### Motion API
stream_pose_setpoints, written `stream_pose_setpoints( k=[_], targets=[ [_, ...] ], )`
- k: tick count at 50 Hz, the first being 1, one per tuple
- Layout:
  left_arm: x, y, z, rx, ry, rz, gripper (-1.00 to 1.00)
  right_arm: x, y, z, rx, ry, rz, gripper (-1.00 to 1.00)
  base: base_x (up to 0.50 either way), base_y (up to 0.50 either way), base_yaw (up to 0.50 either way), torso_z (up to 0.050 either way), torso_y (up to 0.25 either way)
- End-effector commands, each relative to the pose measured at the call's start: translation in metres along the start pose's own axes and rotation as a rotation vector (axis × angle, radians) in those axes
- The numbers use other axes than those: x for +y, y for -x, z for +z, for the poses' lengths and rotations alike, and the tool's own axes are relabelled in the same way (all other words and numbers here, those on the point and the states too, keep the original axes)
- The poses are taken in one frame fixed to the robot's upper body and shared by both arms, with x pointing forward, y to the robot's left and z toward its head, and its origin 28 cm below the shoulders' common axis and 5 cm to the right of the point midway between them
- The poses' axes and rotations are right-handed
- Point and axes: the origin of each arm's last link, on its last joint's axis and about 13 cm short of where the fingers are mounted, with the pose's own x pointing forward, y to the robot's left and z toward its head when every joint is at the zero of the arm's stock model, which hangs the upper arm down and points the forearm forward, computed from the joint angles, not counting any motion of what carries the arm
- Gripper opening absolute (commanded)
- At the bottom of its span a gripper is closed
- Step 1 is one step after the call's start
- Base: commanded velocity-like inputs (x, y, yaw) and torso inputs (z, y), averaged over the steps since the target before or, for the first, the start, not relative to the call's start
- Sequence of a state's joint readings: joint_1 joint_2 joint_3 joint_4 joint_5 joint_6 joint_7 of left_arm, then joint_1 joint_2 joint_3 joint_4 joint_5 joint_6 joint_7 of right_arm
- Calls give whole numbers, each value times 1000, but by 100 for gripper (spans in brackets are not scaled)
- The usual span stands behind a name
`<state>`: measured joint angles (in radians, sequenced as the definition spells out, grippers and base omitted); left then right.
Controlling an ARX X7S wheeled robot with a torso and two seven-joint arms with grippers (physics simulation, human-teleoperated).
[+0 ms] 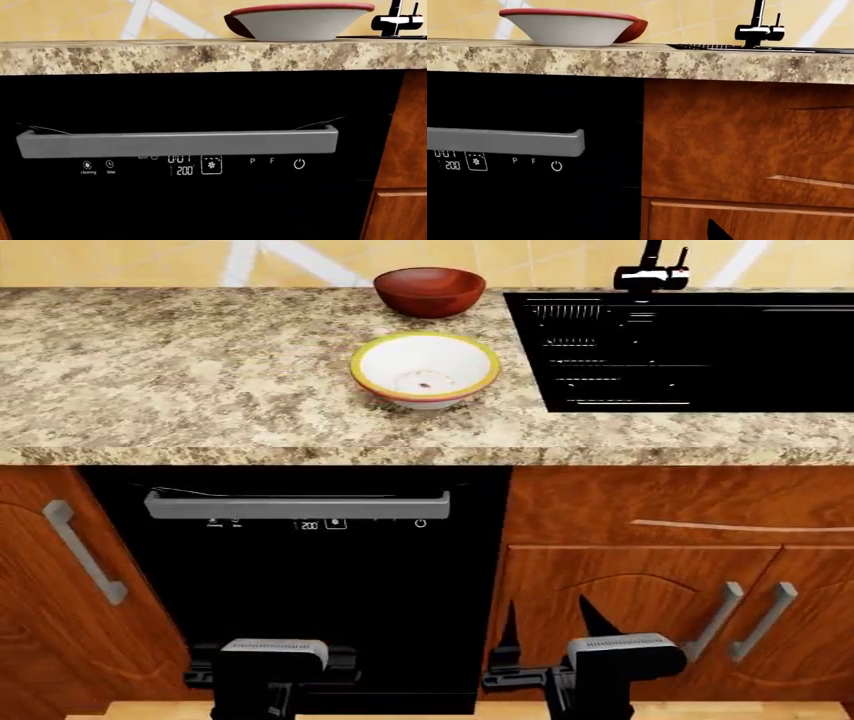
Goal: Stack the bowls in the sink.
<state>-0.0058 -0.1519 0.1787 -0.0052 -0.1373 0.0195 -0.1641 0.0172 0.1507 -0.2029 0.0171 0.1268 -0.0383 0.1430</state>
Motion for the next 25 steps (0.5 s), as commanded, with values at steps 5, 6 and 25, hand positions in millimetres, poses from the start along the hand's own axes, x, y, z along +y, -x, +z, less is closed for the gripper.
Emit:
stream_pose_setpoints(
  k=[5,6,25],
  targets=[
    [0,-1,1,5,14,3,100,-4,2,7,11,15,-58,100,0,0,0,0,0],
    [0,-1,2,3,13,5,100,-6,3,13,3,28,-66,100,0,0,0,0,0],
    [63,21,240,-233,7,43,100,-67,40,235,-291,146,-364,100,0,0,0,0,0]
  ],
)
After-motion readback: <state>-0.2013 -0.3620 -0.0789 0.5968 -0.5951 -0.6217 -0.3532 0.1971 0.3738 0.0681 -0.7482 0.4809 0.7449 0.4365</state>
